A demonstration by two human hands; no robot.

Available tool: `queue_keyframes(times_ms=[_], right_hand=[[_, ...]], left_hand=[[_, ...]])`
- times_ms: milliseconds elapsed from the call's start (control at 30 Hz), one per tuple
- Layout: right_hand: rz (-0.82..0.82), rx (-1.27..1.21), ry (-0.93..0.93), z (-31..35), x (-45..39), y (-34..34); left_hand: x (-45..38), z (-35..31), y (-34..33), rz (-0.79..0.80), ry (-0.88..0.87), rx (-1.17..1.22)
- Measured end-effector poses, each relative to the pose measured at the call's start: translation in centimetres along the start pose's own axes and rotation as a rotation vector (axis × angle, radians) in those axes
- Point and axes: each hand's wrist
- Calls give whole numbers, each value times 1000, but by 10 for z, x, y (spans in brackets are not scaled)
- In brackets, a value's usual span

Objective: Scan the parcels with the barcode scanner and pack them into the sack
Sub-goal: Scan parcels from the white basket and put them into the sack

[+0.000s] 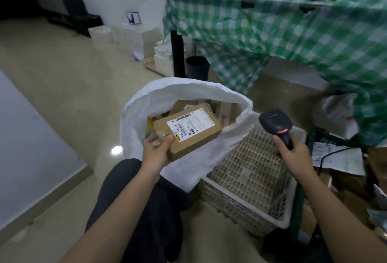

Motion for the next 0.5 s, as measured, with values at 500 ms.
queue_keyframes(times_ms=[500], right_hand=[[-15, 49, -63, -19, 0, 12]], left_hand=[[-98, -32, -97, 252, -64, -567]])
Point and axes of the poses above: each hand's wrist, its own x-axis away from the middle knuckle, its own y-axis out of the back of the hand, z = x × y, and after that the axes turned 4 degrees about -x, right-handed
